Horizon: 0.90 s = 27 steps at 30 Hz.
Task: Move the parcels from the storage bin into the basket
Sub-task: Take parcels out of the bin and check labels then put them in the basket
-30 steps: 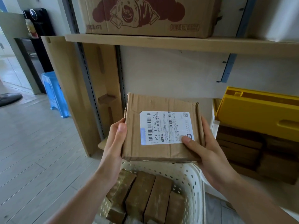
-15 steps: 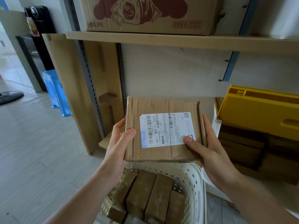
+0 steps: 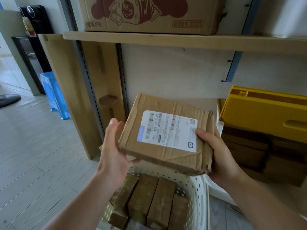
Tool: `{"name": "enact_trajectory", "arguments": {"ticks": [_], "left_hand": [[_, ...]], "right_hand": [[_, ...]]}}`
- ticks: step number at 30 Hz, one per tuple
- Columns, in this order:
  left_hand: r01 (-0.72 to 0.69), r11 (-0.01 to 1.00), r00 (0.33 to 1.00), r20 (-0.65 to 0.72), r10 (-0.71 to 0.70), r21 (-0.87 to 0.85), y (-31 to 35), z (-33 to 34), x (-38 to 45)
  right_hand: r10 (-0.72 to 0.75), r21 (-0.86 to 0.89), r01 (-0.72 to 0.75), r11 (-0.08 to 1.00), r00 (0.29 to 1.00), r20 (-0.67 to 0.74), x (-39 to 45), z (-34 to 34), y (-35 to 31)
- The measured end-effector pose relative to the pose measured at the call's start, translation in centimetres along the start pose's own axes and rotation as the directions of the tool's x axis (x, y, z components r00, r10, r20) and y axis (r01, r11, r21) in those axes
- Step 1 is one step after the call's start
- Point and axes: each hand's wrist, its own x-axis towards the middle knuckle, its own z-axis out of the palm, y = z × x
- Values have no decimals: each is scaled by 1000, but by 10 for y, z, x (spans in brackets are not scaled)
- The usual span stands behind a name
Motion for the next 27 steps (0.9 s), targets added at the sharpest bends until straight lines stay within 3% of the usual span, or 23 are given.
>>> {"name": "enact_trajectory", "arguments": {"ticks": [3, 11, 14, 17, 21, 27], "left_hand": [[58, 983, 998, 28, -54, -174, -5, 9, -3], [-84, 991, 996, 13, 83, 105, -12, 14, -7], [-118, 983, 992, -36, 125, 142, -9, 13, -8], [-103, 984, 986, -112, 120, 146, -7, 10, -3], [-73, 981, 966, -230, 115, 181, -4, 6, 3], [-51, 970, 979, -180, 96, 237, -6, 9, 1]], "right_hand": [[-62, 59, 66, 996, 996, -58, -1, 12, 7], [81, -35, -84, 996, 993, -81, -4, 7, 16], [72, -228, -85, 970, 995, -65, -4, -2, 12], [121, -361, -100, 927, 992, 38, -7, -5, 13], [213, -392, -144, 908, 967, 138, -9, -1, 17], [166, -351, -104, 931, 975, 151, -8, 8, 17]]}}
